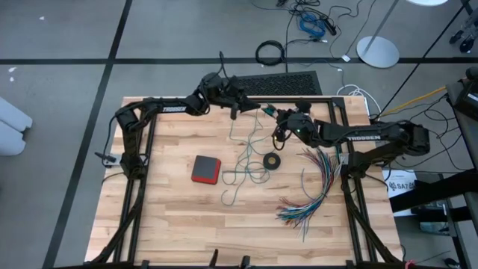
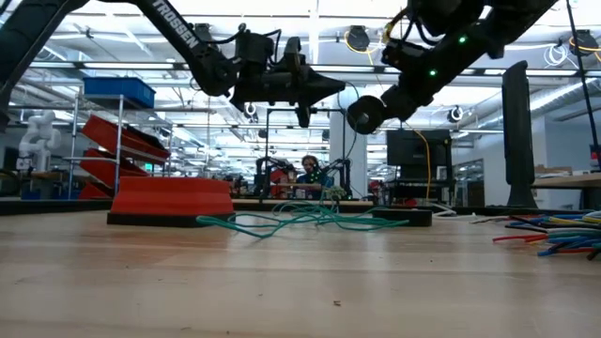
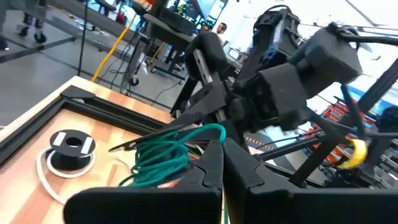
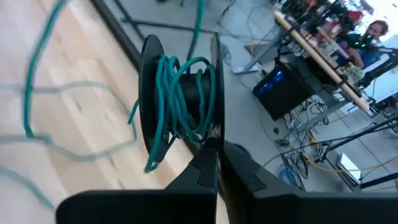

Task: Coiling cords
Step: Coil the green wire cable on the spool

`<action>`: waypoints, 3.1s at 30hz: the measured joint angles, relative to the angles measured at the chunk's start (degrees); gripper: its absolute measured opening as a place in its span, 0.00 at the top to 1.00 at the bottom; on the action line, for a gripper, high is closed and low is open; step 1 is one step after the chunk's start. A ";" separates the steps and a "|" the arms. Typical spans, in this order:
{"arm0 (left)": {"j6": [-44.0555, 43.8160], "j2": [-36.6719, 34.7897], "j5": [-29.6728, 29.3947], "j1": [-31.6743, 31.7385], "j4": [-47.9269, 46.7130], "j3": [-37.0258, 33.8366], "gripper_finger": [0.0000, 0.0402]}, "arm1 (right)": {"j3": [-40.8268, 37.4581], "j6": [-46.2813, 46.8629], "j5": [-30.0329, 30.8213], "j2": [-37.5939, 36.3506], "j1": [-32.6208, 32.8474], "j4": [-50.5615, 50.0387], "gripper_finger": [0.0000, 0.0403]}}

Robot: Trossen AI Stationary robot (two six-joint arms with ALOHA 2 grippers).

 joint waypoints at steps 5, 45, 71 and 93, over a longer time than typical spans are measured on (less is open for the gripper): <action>0.76 0.02 -2.78 -1.80 -0.08 0.00 1.00 | 0.00 -1.38 2.40 2.83 -0.23 6.27 1.00; 23.21 1.17 -32.10 -11.92 -2.90 -0.02 0.93 | 0.00 -0.58 -0.76 3.23 -1.96 27.33 1.00; 28.09 7.66 -11.00 -3.99 4.01 -0.28 0.93 | 0.00 5.65 -1.91 -4.46 0.01 13.68 1.00; 9.17 14.69 -5.65 0.50 8.78 -0.28 0.98 | -12.71 15.25 -22.41 -13.10 0.17 15.86 1.00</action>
